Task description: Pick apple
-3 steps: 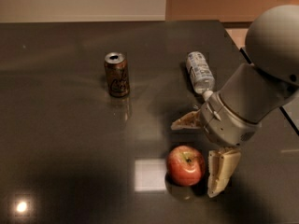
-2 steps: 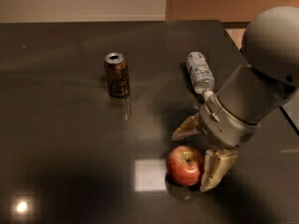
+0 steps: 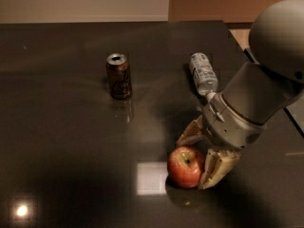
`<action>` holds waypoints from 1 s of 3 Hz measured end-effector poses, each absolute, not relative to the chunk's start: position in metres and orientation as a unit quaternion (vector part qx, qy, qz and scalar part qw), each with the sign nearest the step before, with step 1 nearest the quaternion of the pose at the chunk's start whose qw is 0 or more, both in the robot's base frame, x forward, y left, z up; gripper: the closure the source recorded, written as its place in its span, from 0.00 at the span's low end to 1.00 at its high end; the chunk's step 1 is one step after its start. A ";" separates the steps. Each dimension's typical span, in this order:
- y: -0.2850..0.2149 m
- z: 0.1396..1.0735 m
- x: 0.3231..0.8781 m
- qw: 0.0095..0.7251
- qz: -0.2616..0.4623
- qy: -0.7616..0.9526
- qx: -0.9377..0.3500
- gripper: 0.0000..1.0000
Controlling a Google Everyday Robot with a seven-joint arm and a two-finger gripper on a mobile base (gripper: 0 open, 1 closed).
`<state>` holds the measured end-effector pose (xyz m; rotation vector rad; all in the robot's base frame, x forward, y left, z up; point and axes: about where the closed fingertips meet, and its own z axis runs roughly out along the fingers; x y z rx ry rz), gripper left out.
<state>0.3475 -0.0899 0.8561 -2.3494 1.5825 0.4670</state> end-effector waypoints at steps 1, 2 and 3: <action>-0.089 0.875 0.352 0.144 0.152 0.561 -0.801 0.98; -0.089 0.904 0.363 0.160 0.155 0.581 -0.783 1.00; -0.087 0.942 0.372 0.184 0.155 0.595 -0.767 1.00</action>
Offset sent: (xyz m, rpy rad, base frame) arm 0.0361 -0.0013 0.0940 0.0775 -0.0155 -0.1783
